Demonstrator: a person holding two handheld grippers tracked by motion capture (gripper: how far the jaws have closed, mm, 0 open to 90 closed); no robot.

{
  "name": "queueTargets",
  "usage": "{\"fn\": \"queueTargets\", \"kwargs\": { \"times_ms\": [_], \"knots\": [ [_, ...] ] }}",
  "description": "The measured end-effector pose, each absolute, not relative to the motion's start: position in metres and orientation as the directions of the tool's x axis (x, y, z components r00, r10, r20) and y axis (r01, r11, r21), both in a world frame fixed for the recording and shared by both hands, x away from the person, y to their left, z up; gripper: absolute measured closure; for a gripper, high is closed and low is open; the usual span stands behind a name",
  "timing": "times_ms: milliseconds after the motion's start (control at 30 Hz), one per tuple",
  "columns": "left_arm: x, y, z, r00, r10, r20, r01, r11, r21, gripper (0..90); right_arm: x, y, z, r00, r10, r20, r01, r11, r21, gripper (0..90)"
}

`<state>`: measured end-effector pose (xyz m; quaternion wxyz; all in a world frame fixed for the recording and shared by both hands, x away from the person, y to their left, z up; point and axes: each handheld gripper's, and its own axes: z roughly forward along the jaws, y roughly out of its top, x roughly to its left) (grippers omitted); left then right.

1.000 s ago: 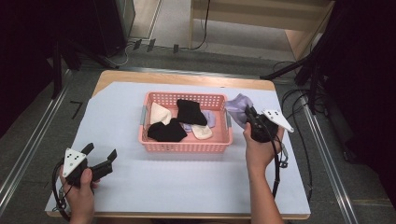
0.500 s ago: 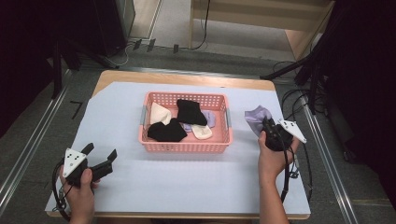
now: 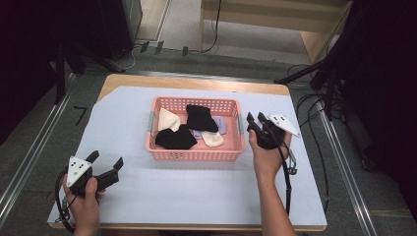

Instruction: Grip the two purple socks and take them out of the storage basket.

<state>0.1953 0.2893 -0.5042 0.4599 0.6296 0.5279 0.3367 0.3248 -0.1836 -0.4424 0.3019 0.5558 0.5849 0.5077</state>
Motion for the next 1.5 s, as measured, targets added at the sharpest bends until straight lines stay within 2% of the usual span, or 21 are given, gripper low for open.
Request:
{"fn": "queueTargets", "kwargs": {
  "times_ms": [133, 200, 367, 433, 567, 700, 833, 967, 1200, 1267, 1367, 1433, 1467, 1500],
  "knots": [
    [0.195, 0.289, -0.504, 0.216, 0.974, -0.063, 0.355, -0.019, 0.935, 13.9, 0.338, -0.147, -0.443, -0.288, 0.94, 0.181, 0.421, -0.045, 0.906, 59.3],
    [0.195, 0.289, -0.504, 0.218, 0.974, -0.063, 0.355, -0.019, 0.935, 13.9, 0.344, -0.137, -0.444, -0.3, 0.937, 0.179, 0.459, -0.023, 0.888, 59.2],
    [0.195, 0.29, -0.504, 0.22, 0.973, -0.065, 0.354, -0.017, 0.935, 13.9, 0.357, -0.122, -0.448, -0.289, 0.94, 0.18, 0.522, -0.003, 0.853, 60.0],
    [0.195, 0.29, -0.504, 0.22, 0.973, -0.066, 0.354, -0.016, 0.935, 13.9, 0.364, -0.114, -0.447, -0.281, 0.946, 0.162, 0.58, 0.032, 0.814, 65.5],
    [0.195, 0.29, -0.504, 0.22, 0.973, -0.066, 0.353, -0.017, 0.935, 13.9, 0.369, -0.108, -0.444, -0.283, 0.944, 0.169, 0.605, 0.04, 0.795, 68.3],
    [0.195, 0.29, -0.504, 0.22, 0.973, -0.066, 0.353, -0.017, 0.935, 13.9, 0.383, -0.101, -0.442, -0.259, 0.953, 0.155, 0.692, 0.072, 0.718, 75.0],
    [0.195, 0.29, -0.504, 0.22, 0.973, -0.066, 0.353, -0.016, 0.936, 13.9, 0.391, -0.098, -0.441, -0.237, 0.962, 0.139, 0.649, 0.05, 0.759, 76.5],
    [0.196, 0.29, -0.504, 0.22, 0.973, -0.067, 0.354, -0.015, 0.935, 13.9, 0.409, -0.09, -0.458, -0.216, 0.973, 0.086, 0.712, 0.097, 0.695, 78.6],
    [0.196, 0.29, -0.504, 0.223, 0.972, -0.069, 0.356, -0.016, 0.935, 14.0, 0.423, -0.089, -0.468, -0.154, 0.982, 0.11, 0.739, 0.041, 0.673, 74.9],
    [0.196, 0.29, -0.504, 0.223, 0.972, -0.069, 0.356, -0.015, 0.934, 13.9, 0.426, -0.081, -0.474, -0.181, 0.983, 0.041, 0.75, 0.111, 0.652, 71.9],
    [0.196, 0.29, -0.504, 0.222, 0.973, -0.068, 0.354, -0.015, 0.935, 13.9, 0.428, -0.078, -0.477, -0.198, 0.98, 0.037, 0.761, 0.13, 0.636, 70.9],
    [0.196, 0.29, -0.504, 0.223, 0.972, -0.068, 0.352, -0.015, 0.936, 13.9, 0.43, -0.074, -0.481, -0.2, 0.98, -0.003, 0.77, 0.159, 0.618, 67.3],
    [0.195, 0.29, -0.504, 0.223, 0.973, -0.067, 0.352, -0.016, 0.936, 13.9, 0.432, -0.073, -0.484, -0.208, 0.978, -0.017, 0.78, 0.177, 0.6, 64.6],
    [0.195, 0.29, -0.504, 0.224, 0.972, -0.068, 0.351, -0.015, 0.936, 13.9, 0.435, -0.071, -0.492, -0.223, 0.975, -0.001, 0.822, 0.189, 0.537, 62.4]
  ]
}}
